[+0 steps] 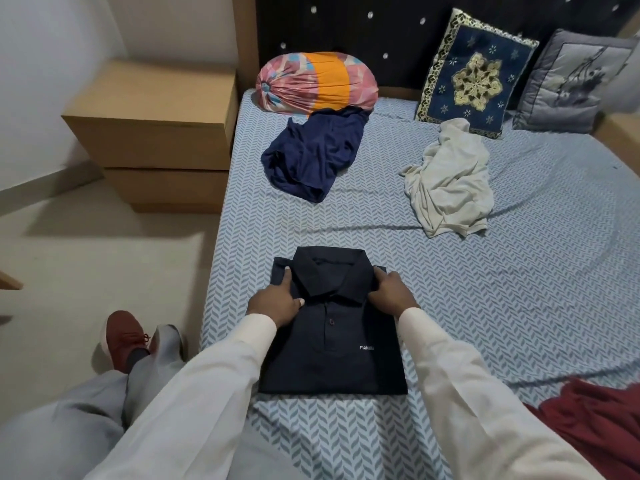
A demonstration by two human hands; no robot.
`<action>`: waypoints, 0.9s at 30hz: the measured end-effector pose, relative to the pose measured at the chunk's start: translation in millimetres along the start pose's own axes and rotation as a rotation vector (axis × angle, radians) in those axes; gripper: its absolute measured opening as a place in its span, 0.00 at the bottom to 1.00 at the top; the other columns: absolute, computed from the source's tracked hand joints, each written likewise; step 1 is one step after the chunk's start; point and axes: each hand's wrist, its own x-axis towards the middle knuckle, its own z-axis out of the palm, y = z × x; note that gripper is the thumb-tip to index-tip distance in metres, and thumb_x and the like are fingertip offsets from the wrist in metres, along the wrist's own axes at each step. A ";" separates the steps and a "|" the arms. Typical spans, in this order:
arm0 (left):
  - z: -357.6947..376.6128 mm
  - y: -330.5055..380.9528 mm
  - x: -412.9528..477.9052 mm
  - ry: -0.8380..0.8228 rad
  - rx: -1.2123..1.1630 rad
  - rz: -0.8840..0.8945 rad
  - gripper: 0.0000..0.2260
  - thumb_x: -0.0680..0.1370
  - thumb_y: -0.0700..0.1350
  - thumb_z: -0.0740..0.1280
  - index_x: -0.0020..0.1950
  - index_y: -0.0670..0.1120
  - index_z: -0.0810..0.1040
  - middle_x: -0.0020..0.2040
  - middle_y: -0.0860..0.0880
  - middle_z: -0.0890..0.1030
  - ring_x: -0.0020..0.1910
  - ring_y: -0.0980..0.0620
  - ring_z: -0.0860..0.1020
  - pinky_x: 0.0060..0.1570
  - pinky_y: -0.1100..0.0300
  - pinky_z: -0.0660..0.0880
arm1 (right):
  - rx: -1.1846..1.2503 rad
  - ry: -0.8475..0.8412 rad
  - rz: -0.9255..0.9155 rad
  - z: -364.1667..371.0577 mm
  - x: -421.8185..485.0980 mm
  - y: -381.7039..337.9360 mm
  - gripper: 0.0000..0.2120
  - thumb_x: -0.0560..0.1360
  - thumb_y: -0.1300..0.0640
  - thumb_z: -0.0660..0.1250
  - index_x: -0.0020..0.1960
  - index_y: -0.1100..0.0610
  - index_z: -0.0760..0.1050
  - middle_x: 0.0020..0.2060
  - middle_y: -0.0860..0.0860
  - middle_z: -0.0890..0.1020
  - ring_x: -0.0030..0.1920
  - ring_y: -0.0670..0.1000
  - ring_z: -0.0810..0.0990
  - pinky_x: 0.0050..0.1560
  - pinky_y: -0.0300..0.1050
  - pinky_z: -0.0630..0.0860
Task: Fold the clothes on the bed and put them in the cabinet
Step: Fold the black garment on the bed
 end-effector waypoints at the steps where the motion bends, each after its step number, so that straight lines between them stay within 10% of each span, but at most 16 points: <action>1: -2.2 0.6 2.3 0.004 0.002 -0.022 0.37 0.79 0.60 0.59 0.80 0.54 0.39 0.66 0.39 0.74 0.60 0.39 0.76 0.51 0.52 0.73 | 0.032 -0.029 0.019 -0.6 2.9 0.1 0.29 0.72 0.56 0.65 0.72 0.47 0.64 0.64 0.58 0.66 0.61 0.64 0.75 0.62 0.53 0.73; 12: 9.1 -4.7 -28.3 0.175 -0.284 -0.169 0.37 0.77 0.58 0.64 0.78 0.45 0.50 0.66 0.39 0.73 0.61 0.37 0.75 0.55 0.48 0.72 | 0.338 0.024 0.120 -4.4 0.3 21.2 0.47 0.66 0.54 0.71 0.79 0.48 0.50 0.71 0.61 0.65 0.64 0.62 0.74 0.57 0.53 0.78; 15: 18.6 -12.6 -54.6 0.221 -0.235 -0.200 0.31 0.78 0.59 0.64 0.71 0.42 0.59 0.66 0.40 0.70 0.62 0.37 0.74 0.54 0.47 0.72 | 0.214 0.111 0.136 9.8 -33.0 31.4 0.39 0.70 0.48 0.73 0.75 0.54 0.59 0.67 0.61 0.66 0.66 0.64 0.71 0.66 0.55 0.71; 27: 60.5 -25.5 -117.2 0.045 -0.267 -0.231 0.22 0.77 0.62 0.62 0.61 0.47 0.77 0.59 0.44 0.80 0.56 0.42 0.78 0.51 0.56 0.74 | 0.451 -0.043 0.204 54.9 -129.6 56.5 0.19 0.67 0.51 0.75 0.53 0.56 0.73 0.50 0.54 0.83 0.46 0.51 0.82 0.41 0.47 0.80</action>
